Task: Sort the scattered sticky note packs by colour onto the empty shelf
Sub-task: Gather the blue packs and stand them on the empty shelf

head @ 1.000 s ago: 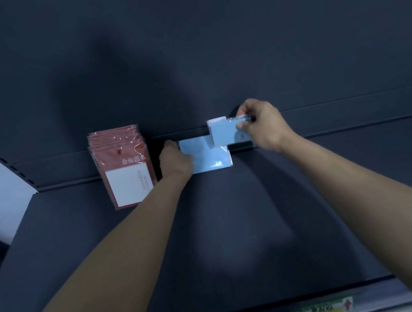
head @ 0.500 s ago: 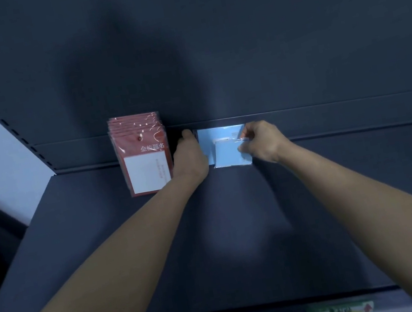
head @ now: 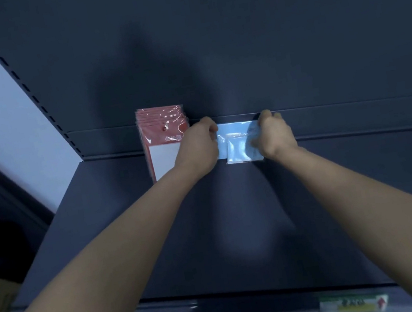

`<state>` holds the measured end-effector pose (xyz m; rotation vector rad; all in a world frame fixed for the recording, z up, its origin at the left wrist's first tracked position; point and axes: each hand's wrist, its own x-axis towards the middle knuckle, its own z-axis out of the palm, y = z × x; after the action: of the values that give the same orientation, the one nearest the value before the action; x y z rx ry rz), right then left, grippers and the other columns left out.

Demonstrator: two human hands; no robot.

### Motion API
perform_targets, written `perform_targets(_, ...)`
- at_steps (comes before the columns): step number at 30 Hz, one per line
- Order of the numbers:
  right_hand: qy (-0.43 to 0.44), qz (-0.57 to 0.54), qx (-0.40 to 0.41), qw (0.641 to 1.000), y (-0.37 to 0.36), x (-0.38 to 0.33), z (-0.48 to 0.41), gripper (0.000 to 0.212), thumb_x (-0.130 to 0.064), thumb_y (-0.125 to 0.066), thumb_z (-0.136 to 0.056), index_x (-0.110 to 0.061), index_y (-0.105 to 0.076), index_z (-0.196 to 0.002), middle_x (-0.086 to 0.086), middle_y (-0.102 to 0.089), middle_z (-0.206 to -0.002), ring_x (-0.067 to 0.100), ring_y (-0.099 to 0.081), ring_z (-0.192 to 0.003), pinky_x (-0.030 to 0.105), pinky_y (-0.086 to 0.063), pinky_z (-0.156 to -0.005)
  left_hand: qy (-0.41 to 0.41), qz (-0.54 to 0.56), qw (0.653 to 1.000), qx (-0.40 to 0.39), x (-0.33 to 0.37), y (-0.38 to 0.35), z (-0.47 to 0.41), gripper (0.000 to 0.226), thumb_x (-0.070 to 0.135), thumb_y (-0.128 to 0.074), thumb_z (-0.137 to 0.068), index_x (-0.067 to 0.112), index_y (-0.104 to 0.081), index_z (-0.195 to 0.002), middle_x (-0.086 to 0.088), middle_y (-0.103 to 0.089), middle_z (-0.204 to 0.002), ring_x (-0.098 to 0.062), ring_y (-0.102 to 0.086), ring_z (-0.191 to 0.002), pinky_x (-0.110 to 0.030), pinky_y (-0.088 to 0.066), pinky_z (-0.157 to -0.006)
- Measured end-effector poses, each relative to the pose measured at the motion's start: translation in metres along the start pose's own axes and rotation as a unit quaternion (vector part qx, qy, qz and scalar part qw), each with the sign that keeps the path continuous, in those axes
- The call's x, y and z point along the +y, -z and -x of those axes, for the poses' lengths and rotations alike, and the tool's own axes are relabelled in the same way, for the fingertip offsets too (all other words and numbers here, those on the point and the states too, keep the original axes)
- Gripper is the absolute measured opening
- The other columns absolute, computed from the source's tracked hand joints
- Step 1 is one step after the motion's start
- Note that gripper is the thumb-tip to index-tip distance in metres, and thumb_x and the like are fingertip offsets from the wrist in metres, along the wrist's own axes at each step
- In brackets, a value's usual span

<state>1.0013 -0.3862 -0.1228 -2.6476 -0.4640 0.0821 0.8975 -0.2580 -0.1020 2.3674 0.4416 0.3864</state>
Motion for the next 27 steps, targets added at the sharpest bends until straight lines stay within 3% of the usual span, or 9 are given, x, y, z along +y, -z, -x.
perform_targets(5, 0.052, -0.021, 0.043, 0.998, 0.014, -0.023, 0.007, 0.029, -0.005, -0.051, -0.089, -0.005, -0.052, -0.118, 0.017, -0.050, -0.122, 0.036, -0.051, -0.109, 0.033, -0.041, -0.083, -0.001, 0.018, 1.000, 0.018, -0.005, 0.018, 0.011, 0.024, -0.003, -0.044, -0.087, 0.008, -0.059, -0.102, -0.011, -0.063, -0.099, -0.030, -0.060, -0.086, -0.045, -0.055, -0.072)
perform_targets(9, 0.136, -0.057, 0.059, 0.987, 0.020, -0.077, 0.022, 0.023, -0.010, -0.055, -0.089, -0.006, -0.058, -0.111, 0.015, -0.057, -0.116, 0.033, -0.055, -0.105, 0.035, -0.043, -0.088, -0.002, 0.002, 0.998, 0.061, -0.015, 0.056, 0.029, 0.024, 0.000, -0.045, -0.088, 0.009, -0.063, -0.102, -0.003, -0.064, -0.096, -0.021, -0.059, -0.088, -0.033, -0.050, -0.080)
perform_targets(13, 0.228, -0.080, 0.046, 0.969, 0.007, -0.158, 0.050, 0.023, -0.011, -0.052, -0.087, -0.008, -0.061, -0.108, 0.013, -0.062, -0.109, 0.031, -0.057, -0.101, 0.033, -0.044, -0.083, 0.010, -0.020, 0.991, 0.128, -0.043, 0.119, 0.063, 0.022, 0.003, -0.047, -0.087, 0.011, -0.062, -0.101, -0.001, -0.064, -0.092, -0.020, -0.060, -0.085, -0.031, -0.050, -0.078)
perform_targets(18, 0.335, -0.114, -0.002, 0.935, -0.024, -0.267, 0.106, 0.026, -0.020, -0.053, -0.093, -0.011, -0.060, -0.116, 0.008, -0.061, -0.117, 0.024, -0.056, -0.107, 0.036, -0.046, -0.092, 0.074, -0.042, 0.974, 0.208, -0.098, 0.210, 0.125, 0.021, 0.007, -0.047, -0.090, 0.014, -0.061, -0.105, 0.001, -0.061, -0.093, -0.016, -0.055, -0.078, -0.025, -0.045, -0.067)
perform_targets(22, 0.409, -0.139, -0.049, 0.901, -0.053, -0.356, 0.165, 0.029, -0.020, -0.050, -0.094, -0.010, -0.059, -0.121, 0.007, -0.061, -0.118, 0.022, -0.056, -0.108, 0.037, -0.045, -0.095, 0.124, -0.093, 0.947, 0.281, -0.147, 0.283, 0.190, 0.019, 0.006, -0.051, -0.087, 0.012, -0.063, -0.099, -0.001, -0.064, -0.093, -0.019, -0.058, -0.082, -0.028, -0.046, -0.075)
perform_targets(27, 0.494, -0.154, -0.093, 0.851, -0.095, -0.459, 0.250, 0.025, -0.019, -0.054, -0.092, -0.007, -0.062, -0.112, 0.012, -0.064, -0.111, 0.028, -0.057, -0.105, 0.041, -0.044, -0.093, 0.223, -0.134, 0.907, 0.331, -0.203, 0.365, 0.284, 0.014, 0.006, -0.052, -0.085, 0.014, -0.061, -0.092, -0.006, -0.066, -0.089, -0.027, -0.060, -0.087, -0.034, -0.049, -0.078)
